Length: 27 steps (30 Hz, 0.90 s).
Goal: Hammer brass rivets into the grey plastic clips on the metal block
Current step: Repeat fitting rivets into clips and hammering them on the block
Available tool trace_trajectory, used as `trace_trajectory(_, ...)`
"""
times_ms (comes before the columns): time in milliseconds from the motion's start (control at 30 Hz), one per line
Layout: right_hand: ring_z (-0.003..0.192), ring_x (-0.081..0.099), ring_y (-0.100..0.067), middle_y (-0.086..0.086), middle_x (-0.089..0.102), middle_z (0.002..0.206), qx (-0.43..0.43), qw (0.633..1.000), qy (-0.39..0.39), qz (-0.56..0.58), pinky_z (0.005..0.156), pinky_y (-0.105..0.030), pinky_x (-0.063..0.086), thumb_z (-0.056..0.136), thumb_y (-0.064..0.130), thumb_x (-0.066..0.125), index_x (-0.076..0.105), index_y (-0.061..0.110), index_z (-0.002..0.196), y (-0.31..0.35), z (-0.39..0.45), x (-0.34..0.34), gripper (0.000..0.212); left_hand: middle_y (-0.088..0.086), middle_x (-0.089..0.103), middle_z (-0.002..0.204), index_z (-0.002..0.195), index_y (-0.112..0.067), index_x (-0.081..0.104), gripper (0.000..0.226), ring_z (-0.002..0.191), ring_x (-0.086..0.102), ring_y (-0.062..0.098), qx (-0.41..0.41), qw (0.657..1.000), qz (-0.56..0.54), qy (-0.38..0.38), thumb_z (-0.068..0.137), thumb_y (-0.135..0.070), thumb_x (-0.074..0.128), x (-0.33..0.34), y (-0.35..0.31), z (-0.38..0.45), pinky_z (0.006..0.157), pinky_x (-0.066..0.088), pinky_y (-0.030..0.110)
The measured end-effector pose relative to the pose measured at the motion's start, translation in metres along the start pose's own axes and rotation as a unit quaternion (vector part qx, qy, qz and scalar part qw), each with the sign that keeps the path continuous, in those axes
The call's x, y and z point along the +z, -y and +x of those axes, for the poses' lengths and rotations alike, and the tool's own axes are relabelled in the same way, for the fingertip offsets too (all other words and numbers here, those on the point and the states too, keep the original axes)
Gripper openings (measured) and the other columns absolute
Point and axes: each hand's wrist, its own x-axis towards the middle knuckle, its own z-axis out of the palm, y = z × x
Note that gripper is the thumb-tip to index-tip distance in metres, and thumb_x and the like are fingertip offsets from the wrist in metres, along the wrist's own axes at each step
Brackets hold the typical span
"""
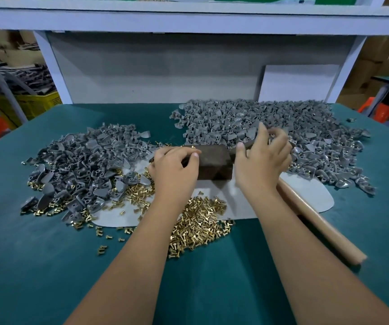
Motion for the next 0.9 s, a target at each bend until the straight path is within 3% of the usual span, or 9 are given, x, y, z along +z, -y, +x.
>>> trace_trajectory(167, 0.124, 0.031, -0.023, -0.008, 0.038, 0.132, -0.111, 0.992, -0.005, 0.056, 0.106, -0.042, 0.023, 0.089, 0.03, 0.058, 0.047, 0.022, 0.131, 0.017, -0.023, -0.007, 0.044, -0.013, 0.065, 0.11, 0.109, -0.032, 0.07, 0.027, 0.113, 0.056, 0.016, -0.052, 0.996, -0.052, -0.057, 0.096, -0.015, 0.054, -0.02, 0.009, 0.014, 0.1, 0.048, 0.045)
trace_trajectory(267, 0.118, 0.035, -0.021, -0.006, 0.043, 0.125, -0.179, 0.982, 0.019, 0.065, 0.101, -0.035, 0.023, 0.089, 0.027, 0.057, 0.051, 0.02, 0.129, 0.026, -0.036, -0.007, 0.04, -0.006, 0.068, 0.116, 0.117, -0.027, 0.067, 0.045, 0.077, 0.063, 0.012, -0.096, 0.99, -0.052, -0.086, 0.087, 0.003, 0.05, -0.039, 0.025, 0.023, 0.077, 0.057, 0.038)
trace_trajectory(333, 0.113, 0.039, -0.022, -0.006, 0.048, 0.12, -0.212, 0.974, 0.027, 0.079, 0.098, -0.035, 0.027, 0.089, 0.022, 0.057, 0.056, 0.018, 0.124, 0.033, -0.038, -0.01, 0.036, -0.003, 0.065, 0.116, 0.122, -0.03, 0.063, 0.052, 0.062, 0.057, 0.02, -0.112, 0.993, 0.021, -0.03, 0.081, 0.0, 0.051, -0.049, 0.032, 0.027, 0.073, 0.056, 0.043)
trace_trajectory(433, 0.098, 0.054, -0.025, -0.007, 0.061, 0.104, -0.297, 0.946, 0.075, 0.105, 0.088, -0.04, 0.044, 0.088, 0.012, 0.056, 0.065, 0.01, 0.109, 0.039, -0.042, -0.013, 0.023, -0.005, 0.061, 0.112, 0.137, -0.031, 0.051, 0.062, 0.084, 0.064, 0.026, -0.085, 0.974, 0.171, 0.122, 0.078, -0.013, 0.055, -0.053, 0.034, 0.027, 0.09, 0.052, 0.049)
trace_trajectory(500, 0.087, 0.061, -0.027, -0.007, 0.068, 0.092, -0.357, 0.918, 0.123, 0.124, 0.076, -0.041, 0.051, 0.087, 0.007, 0.055, 0.069, 0.007, 0.1, 0.041, -0.047, -0.014, 0.019, -0.003, 0.066, 0.106, 0.128, -0.03, 0.058, 0.051, 0.096, 0.063, 0.027, -0.05, 0.95, 0.257, 0.168, 0.079, -0.017, 0.057, -0.051, 0.033, 0.027, 0.095, 0.048, 0.047)
trace_trajectory(567, 0.087, 0.061, -0.027, -0.006, 0.07, 0.089, -0.389, 0.898, 0.17, 0.112, 0.072, -0.04, 0.051, 0.088, 0.008, 0.053, 0.071, 0.008, 0.1, 0.044, -0.053, -0.013, 0.021, 0.0, 0.07, 0.1, 0.115, -0.029, 0.067, 0.041, 0.094, 0.062, 0.027, -0.028, 0.949, 0.272, 0.153, 0.08, -0.01, 0.057, -0.051, 0.035, 0.027, 0.09, 0.049, 0.041)
trace_trajectory(700, 0.1, 0.053, -0.022, -0.002, 0.063, 0.101, -0.415, 0.879, 0.229, 0.056, 0.077, -0.034, 0.045, 0.094, 0.022, 0.048, 0.067, 0.014, 0.11, 0.051, -0.06, -0.005, 0.026, 0.002, 0.071, 0.104, 0.114, -0.019, 0.071, 0.048, 0.097, 0.062, 0.025, -0.029, 0.978, 0.189, 0.085, 0.082, 0.006, 0.047, -0.051, 0.044, 0.029, 0.084, 0.051, 0.032)
trace_trajectory(800, 0.104, 0.049, -0.021, -0.002, 0.057, 0.103, -0.418, 0.872, 0.253, 0.037, 0.077, -0.033, 0.041, 0.096, 0.026, 0.045, 0.065, 0.015, 0.113, 0.053, -0.063, -0.003, 0.028, -0.003, 0.068, 0.097, 0.11, -0.015, 0.072, 0.042, 0.096, 0.063, 0.019, -0.014, 0.992, 0.121, 0.014, 0.086, 0.007, 0.046, -0.052, 0.044, 0.029, 0.083, 0.048, 0.027)
trace_trajectory(900, 0.104, 0.047, -0.021, -0.002, 0.056, 0.104, -0.423, 0.864, 0.269, 0.043, 0.076, -0.033, 0.04, 0.097, 0.022, 0.043, 0.063, 0.017, 0.116, 0.057, -0.063, -0.005, 0.028, 0.002, 0.072, 0.1, 0.109, -0.021, 0.073, 0.037, 0.08, 0.064, 0.024, -0.023, 0.987, 0.137, -0.077, 0.085, -0.002, 0.053, -0.058, 0.044, 0.027, 0.077, 0.052, 0.034)
